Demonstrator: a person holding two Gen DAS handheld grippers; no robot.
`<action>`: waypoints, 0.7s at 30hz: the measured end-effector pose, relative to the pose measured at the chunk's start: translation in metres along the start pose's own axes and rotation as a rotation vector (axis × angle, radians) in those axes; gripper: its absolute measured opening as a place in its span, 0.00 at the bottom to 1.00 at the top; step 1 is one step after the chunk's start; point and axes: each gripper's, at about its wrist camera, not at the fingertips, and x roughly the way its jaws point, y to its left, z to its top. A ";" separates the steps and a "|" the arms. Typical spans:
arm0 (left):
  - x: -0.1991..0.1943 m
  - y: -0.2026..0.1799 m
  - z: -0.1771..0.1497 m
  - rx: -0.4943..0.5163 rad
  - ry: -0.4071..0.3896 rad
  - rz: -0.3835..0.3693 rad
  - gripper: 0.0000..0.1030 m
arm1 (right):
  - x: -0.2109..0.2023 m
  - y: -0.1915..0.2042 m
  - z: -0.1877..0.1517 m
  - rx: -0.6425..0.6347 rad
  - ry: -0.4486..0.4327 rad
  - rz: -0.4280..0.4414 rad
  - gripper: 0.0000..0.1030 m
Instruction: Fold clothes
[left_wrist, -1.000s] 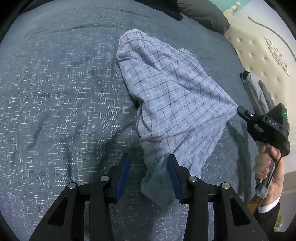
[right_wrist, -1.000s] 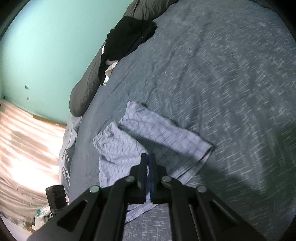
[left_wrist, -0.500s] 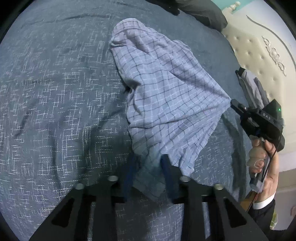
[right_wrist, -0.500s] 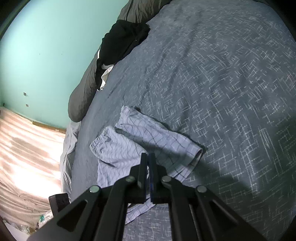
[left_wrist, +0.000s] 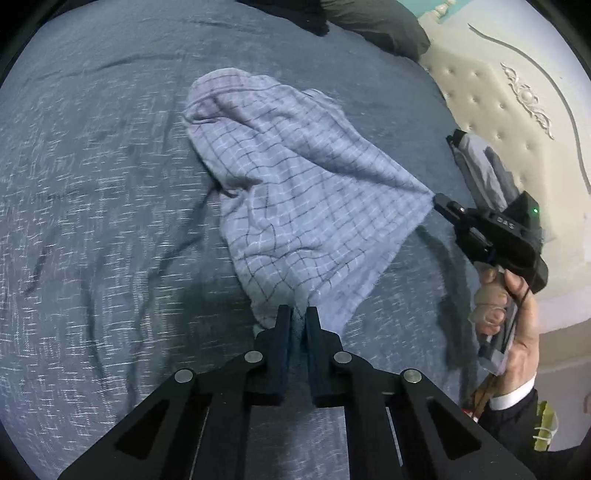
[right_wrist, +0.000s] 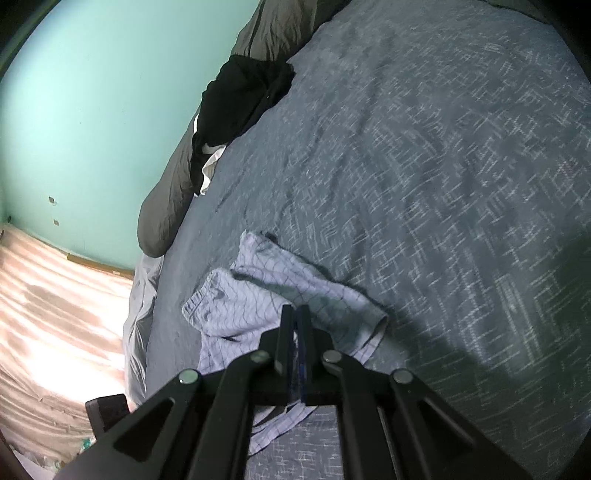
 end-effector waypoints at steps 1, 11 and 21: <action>-0.001 0.002 -0.001 0.004 0.005 -0.002 0.08 | 0.000 -0.002 0.001 0.004 -0.001 -0.004 0.02; -0.014 0.006 -0.004 -0.004 0.006 0.022 0.12 | 0.002 -0.017 0.005 0.027 0.009 -0.077 0.02; -0.025 0.013 0.005 -0.060 -0.009 0.011 0.25 | -0.001 -0.024 0.005 0.046 -0.005 -0.100 0.01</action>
